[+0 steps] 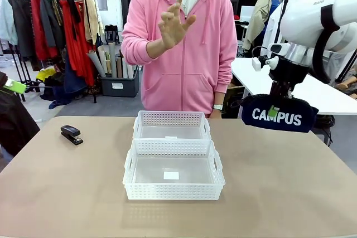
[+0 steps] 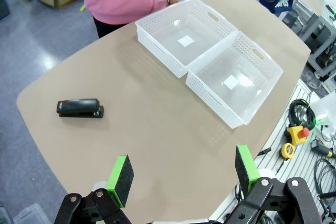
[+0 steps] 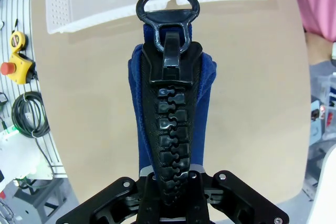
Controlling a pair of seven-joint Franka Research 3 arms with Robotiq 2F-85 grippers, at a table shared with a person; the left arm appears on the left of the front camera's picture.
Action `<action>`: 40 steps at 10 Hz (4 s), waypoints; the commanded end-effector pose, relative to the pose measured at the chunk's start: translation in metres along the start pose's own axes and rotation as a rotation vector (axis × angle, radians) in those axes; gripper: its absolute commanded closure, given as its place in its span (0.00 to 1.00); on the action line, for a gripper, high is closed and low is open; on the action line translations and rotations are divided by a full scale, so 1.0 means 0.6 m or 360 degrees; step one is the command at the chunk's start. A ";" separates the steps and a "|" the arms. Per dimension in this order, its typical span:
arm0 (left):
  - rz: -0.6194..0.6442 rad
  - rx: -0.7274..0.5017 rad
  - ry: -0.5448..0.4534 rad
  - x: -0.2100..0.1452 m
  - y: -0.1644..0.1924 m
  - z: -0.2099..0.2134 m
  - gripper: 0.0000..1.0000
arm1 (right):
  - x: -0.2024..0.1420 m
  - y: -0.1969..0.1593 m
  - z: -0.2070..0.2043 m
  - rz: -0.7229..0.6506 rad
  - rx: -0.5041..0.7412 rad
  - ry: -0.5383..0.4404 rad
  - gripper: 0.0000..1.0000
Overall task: Distribute items into two baskets.
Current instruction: Move the picked Pencil pouch towards the Organizing basket indicated by the person, stopping as directed, then place the picked Pencil pouch into the Organizing basket as instructed by the person.
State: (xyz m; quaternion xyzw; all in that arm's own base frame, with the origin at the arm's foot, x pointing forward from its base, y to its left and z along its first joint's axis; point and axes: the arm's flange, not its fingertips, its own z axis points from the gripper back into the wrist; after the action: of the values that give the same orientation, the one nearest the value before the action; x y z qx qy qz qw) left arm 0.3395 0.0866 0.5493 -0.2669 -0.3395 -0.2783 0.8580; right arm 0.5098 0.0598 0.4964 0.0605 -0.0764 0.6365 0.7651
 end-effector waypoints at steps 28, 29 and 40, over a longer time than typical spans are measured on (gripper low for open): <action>-0.0019 -0.0019 -0.0028 0.001 0.001 0.001 0.00 | 0.121 0.129 -0.051 0.0106 0.0021 0.0000 1.00; -0.0019 -0.0019 -0.0028 0.001 0.001 0.001 0.00 | 0.132 0.138 -0.058 0.0099 0.0011 -0.0016 1.00; -0.0019 -0.0019 -0.0028 0.001 0.001 0.001 0.00 | 0.320 0.181 -0.127 0.0216 0.0056 -0.0026 1.00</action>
State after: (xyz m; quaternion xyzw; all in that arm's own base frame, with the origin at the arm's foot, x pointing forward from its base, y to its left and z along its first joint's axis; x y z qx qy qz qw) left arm 0.3394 0.0870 0.5493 -0.2669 -0.3396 -0.2779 0.8580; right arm 0.4353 0.2677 0.4568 0.0763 -0.0681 0.6962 0.7105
